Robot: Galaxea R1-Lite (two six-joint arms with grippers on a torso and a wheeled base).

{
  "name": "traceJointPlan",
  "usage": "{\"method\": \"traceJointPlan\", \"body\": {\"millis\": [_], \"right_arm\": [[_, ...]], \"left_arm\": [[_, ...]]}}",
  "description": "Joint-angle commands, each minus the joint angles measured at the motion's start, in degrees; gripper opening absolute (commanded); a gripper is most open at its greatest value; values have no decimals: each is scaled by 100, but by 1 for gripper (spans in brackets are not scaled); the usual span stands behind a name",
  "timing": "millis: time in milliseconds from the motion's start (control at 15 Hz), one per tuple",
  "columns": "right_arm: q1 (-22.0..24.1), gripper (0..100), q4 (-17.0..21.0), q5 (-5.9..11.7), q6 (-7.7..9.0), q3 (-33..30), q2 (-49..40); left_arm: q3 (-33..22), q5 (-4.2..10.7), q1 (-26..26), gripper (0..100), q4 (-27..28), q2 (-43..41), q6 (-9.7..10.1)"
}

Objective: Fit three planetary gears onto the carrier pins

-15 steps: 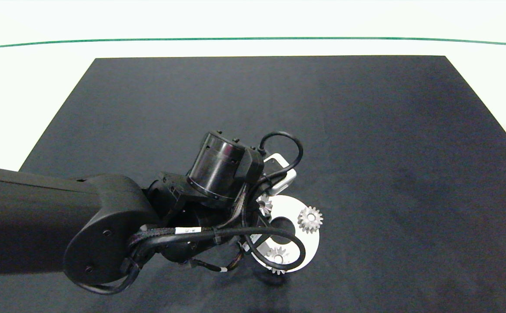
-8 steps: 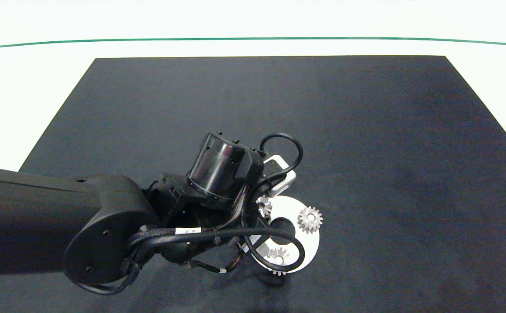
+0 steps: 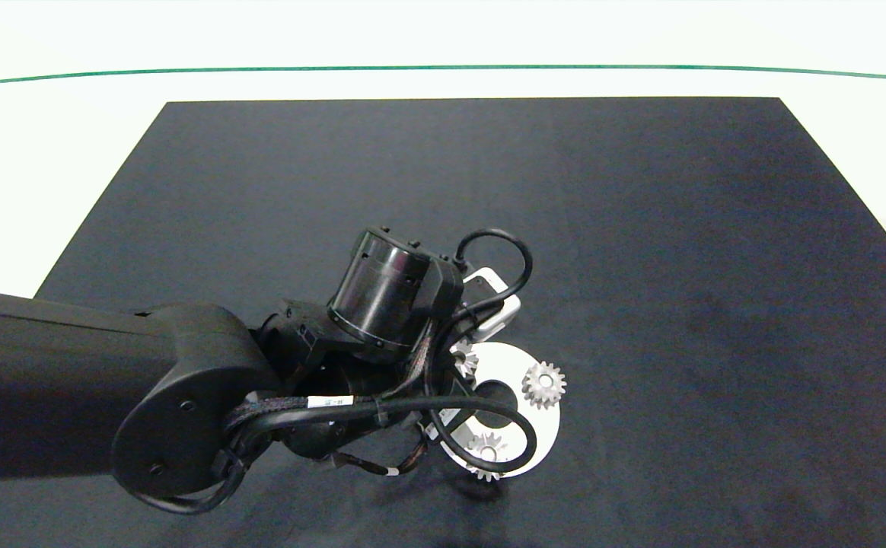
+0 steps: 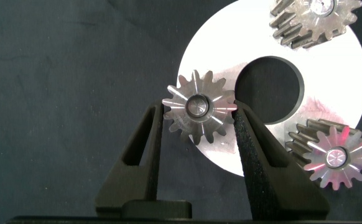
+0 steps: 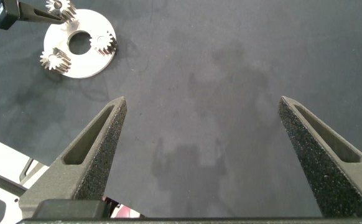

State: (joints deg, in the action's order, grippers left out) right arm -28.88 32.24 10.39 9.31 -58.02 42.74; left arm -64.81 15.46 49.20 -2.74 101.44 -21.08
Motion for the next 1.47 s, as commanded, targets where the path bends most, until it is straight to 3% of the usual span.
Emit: {"method": "traceJointPlan", "body": {"millis": [67,133,200,867,1067,1333,1400,1467], "right_arm": [[-4,100,19,7,9,1,6],[5,100,19,7,9,1,6],[-4,100,19,7,9,1,6],[-4,100,19,7,9,-17,6],[23,100,19,16,0,-8,15],[603,100,19,25,-176,-17,454],[752,100,19,25,-176,-17,498],[1007,100,28,16,-176,27,534]], "left_arm": [[21,10,-7,7,-7,-10,-10],[29,10,2,7,-7,-10,-10],[47,10,2,100,11,-19,-10],[82,10,11,100,28,-63,-10],[73,10,-60,100,107,-529,-19],[267,19,-851,100,142,-1513,121],[302,19,-1202,100,151,-1733,121],[425,19,-1967,100,204,-2225,139]]}}
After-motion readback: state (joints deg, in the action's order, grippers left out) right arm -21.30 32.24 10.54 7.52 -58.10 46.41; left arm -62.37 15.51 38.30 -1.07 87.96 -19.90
